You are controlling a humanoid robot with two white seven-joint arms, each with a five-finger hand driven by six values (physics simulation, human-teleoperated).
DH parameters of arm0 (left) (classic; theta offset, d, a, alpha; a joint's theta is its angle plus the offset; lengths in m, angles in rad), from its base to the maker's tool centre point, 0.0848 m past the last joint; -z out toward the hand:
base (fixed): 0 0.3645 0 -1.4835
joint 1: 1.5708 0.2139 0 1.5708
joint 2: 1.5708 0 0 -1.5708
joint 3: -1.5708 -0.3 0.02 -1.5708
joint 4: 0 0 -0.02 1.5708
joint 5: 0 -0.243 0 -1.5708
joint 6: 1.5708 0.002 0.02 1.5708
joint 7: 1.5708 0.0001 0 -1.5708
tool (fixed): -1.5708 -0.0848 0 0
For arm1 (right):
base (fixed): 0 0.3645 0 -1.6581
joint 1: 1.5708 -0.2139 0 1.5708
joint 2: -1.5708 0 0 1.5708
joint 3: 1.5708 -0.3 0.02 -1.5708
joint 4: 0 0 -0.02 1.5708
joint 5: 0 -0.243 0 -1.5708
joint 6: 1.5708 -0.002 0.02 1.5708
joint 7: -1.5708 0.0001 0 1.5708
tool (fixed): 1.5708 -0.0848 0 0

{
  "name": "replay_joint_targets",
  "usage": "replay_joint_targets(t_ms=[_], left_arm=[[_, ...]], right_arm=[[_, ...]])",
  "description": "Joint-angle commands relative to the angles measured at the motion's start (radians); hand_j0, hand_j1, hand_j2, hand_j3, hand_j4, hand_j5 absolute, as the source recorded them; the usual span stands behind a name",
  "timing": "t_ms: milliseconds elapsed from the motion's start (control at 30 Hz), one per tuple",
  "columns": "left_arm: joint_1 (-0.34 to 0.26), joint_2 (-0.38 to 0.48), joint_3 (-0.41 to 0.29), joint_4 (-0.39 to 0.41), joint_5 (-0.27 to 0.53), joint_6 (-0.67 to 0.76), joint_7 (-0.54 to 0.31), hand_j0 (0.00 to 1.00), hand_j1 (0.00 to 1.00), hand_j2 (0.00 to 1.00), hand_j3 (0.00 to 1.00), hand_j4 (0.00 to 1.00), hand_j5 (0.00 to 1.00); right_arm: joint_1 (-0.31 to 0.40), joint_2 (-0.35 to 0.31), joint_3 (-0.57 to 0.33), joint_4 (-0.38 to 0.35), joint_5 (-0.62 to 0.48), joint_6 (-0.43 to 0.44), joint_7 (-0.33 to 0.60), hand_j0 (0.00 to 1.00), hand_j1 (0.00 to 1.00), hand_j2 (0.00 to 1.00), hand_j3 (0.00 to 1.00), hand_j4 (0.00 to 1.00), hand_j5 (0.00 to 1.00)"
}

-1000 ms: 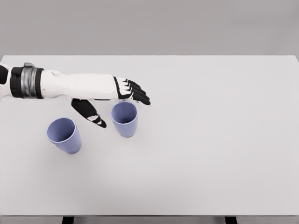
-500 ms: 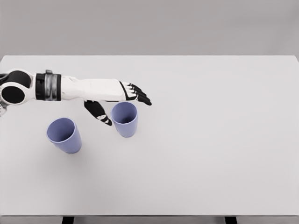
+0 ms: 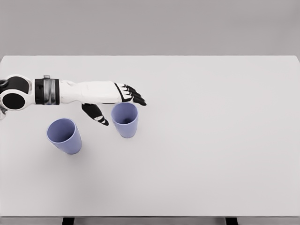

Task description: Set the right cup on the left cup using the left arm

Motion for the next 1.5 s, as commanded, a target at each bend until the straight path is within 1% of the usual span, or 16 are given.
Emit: replay_joint_targets(t_ms=[0, 100, 200, 433, 567, 667, 733, 800, 1100, 1333, 1367, 1400, 1467], left_arm=[[0.000, 0.001, 0.000, 0.003, -0.001, 0.001, 0.008, 1.00, 1.00, 1.00, 1.00, 1.00, 1.00], [-0.002, -0.011, 0.000, 0.001, -0.001, 0.001, 0.008, 1.00, 1.00, 1.00, 1.00, 1.00, 1.00], [0.011, -0.013, -0.001, 0.003, -0.001, 0.001, 0.008, 1.00, 1.00, 1.00, 1.00, 1.00, 1.00], [0.011, -0.014, 0.000, 0.003, -0.004, 0.001, 0.008, 1.00, 1.00, 1.00, 1.00, 1.00, 1.00], [0.011, -0.016, 0.000, 0.012, -0.017, 0.001, 0.008, 1.00, 1.00, 1.00, 1.00, 1.00, 1.00], [0.012, -0.039, -0.001, 0.026, -0.017, 0.001, 0.008, 1.00, 1.00, 1.00, 1.00, 1.00, 1.00], [0.014, -0.039, -0.001, 0.026, -0.018, 0.001, 0.008, 1.00, 1.00, 1.00, 1.00, 1.00, 1.00], [0.034, -0.040, 0.000, 0.033, -0.027, 0.001, 0.011, 1.00, 1.00, 1.00, 1.00, 1.00, 1.00], [0.041, -0.054, 0.000, 0.037, -0.041, 0.001, 0.011, 1.00, 1.00, 1.00, 1.00, 1.00, 1.00], [0.049, -0.070, 0.000, 0.053, -0.041, 0.001, 0.011, 1.00, 1.00, 1.00, 1.00, 1.00, 1.00], [0.051, -0.070, 0.000, 0.055, -0.041, 0.001, 0.023, 1.00, 1.00, 1.00, 1.00, 1.00, 1.00], [0.064, -0.070, 0.002, 0.055, -0.041, 0.008, 0.043, 0.94, 0.94, 0.94, 0.94, 0.94, 0.94], [0.066, -0.067, 0.002, 0.055, -0.043, 0.020, 0.043, 0.90, 0.90, 0.90, 0.90, 0.90, 0.90]], right_arm=[[0.000, 0.000, 0.000, 0.000, 0.001, -0.001, 0.000, 1.00, 1.00, 1.00, 1.00, 1.00, 1.00], [0.000, 0.000, 0.000, 0.000, 0.001, -0.001, 0.000, 1.00, 1.00, 1.00, 1.00, 1.00, 1.00], [0.000, 0.000, 0.000, 0.000, 0.001, -0.001, 0.000, 1.00, 1.00, 1.00, 1.00, 1.00, 1.00], [0.000, 0.000, 0.000, 0.000, 0.001, -0.001, 0.000, 1.00, 1.00, 1.00, 1.00, 1.00, 1.00], [0.000, 0.000, 0.000, 0.000, 0.001, -0.001, 0.000, 1.00, 1.00, 1.00, 1.00, 1.00, 1.00], [0.000, 0.000, 0.000, 0.000, 0.001, -0.001, 0.000, 1.00, 1.00, 1.00, 1.00, 1.00, 1.00], [0.000, 0.000, 0.000, 0.000, 0.001, -0.001, 0.000, 1.00, 1.00, 1.00, 1.00, 1.00, 1.00], [0.000, 0.000, 0.000, 0.002, 0.001, -0.001, 0.000, 1.00, 1.00, 1.00, 1.00, 1.00, 1.00], [0.000, 0.000, 0.000, 0.000, 0.001, -0.001, 0.000, 1.00, 1.00, 1.00, 1.00, 1.00, 1.00], [0.000, 0.000, 0.000, 0.000, 0.003, -0.001, 0.000, 1.00, 1.00, 1.00, 1.00, 1.00, 1.00], [0.000, 0.000, 0.000, 0.000, 0.001, -0.001, 0.000, 1.00, 1.00, 1.00, 1.00, 1.00, 1.00], [0.000, 0.000, 0.000, 0.000, 0.003, -0.001, 0.000, 1.00, 1.00, 1.00, 1.00, 1.00, 1.00], [0.000, 0.000, 0.000, 0.000, 0.001, -0.001, 0.000, 1.00, 1.00, 1.00, 1.00, 1.00, 1.00]])
